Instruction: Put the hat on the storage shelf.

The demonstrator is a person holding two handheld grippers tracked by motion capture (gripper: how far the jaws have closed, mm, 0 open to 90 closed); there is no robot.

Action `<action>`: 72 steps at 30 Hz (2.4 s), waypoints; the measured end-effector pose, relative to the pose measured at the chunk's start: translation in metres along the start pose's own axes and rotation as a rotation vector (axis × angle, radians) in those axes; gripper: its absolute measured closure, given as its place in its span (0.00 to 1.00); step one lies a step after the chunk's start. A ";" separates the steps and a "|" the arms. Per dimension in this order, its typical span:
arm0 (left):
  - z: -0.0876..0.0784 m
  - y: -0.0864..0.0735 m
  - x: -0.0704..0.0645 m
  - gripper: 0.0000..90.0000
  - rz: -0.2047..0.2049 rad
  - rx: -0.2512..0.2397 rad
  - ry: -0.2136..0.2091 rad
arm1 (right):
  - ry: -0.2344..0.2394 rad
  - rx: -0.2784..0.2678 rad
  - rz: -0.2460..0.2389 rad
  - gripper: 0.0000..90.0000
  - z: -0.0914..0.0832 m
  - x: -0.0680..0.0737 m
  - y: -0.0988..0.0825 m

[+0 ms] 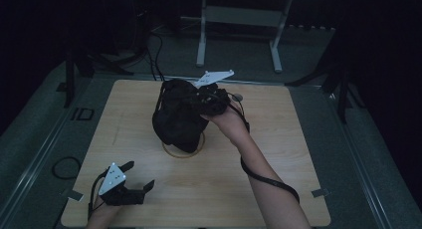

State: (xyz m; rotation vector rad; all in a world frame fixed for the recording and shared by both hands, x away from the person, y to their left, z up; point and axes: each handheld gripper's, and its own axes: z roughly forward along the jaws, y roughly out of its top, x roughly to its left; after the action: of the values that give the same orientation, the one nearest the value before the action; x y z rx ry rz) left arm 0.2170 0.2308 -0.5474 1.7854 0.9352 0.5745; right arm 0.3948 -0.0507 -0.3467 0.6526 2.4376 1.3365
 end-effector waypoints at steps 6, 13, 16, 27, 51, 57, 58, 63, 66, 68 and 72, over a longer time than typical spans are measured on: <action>0.001 0.000 -0.002 0.03 0.001 0.001 -0.005 | 0.031 0.006 0.017 0.62 -0.001 -0.002 0.000; 0.001 0.000 -0.001 0.03 -0.007 -0.005 -0.002 | 0.019 0.013 -0.009 0.44 -0.009 0.001 0.001; 0.002 0.000 -0.001 0.03 -0.009 -0.002 -0.002 | 0.009 0.005 -0.006 0.40 -0.014 0.000 0.000; 0.004 0.000 -0.003 0.03 -0.014 -0.003 -0.006 | 0.034 -0.025 0.028 0.15 -0.029 -0.010 -0.014; 0.002 -0.002 -0.003 0.03 -0.016 -0.004 -0.004 | -0.024 -0.036 0.007 0.14 -0.054 -0.017 -0.063; 0.002 -0.002 -0.004 0.03 -0.010 -0.004 -0.002 | -0.031 -0.037 0.010 0.14 -0.062 -0.016 -0.079; 0.002 -0.002 -0.003 0.03 -0.007 -0.003 -0.001 | -0.035 -0.037 0.012 0.14 -0.064 -0.015 -0.081; 0.002 -0.002 -0.004 0.03 -0.006 0.001 -0.002 | -0.042 -0.025 0.011 0.15 -0.067 -0.015 -0.097; 0.002 -0.002 -0.004 0.03 -0.007 0.000 -0.002 | -0.040 -0.025 0.017 0.15 -0.068 -0.017 -0.105; 0.003 -0.002 -0.004 0.03 -0.005 0.002 0.001 | -0.040 -0.023 0.024 0.15 -0.068 -0.018 -0.112; 0.003 -0.002 -0.004 0.03 -0.007 0.002 0.000 | -0.044 -0.016 0.030 0.15 -0.069 -0.020 -0.125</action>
State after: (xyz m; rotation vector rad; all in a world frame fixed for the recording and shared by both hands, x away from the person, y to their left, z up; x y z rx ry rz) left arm 0.2162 0.2266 -0.5503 1.7835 0.9419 0.5696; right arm 0.3498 -0.1692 -0.4156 0.7096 2.3894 1.3374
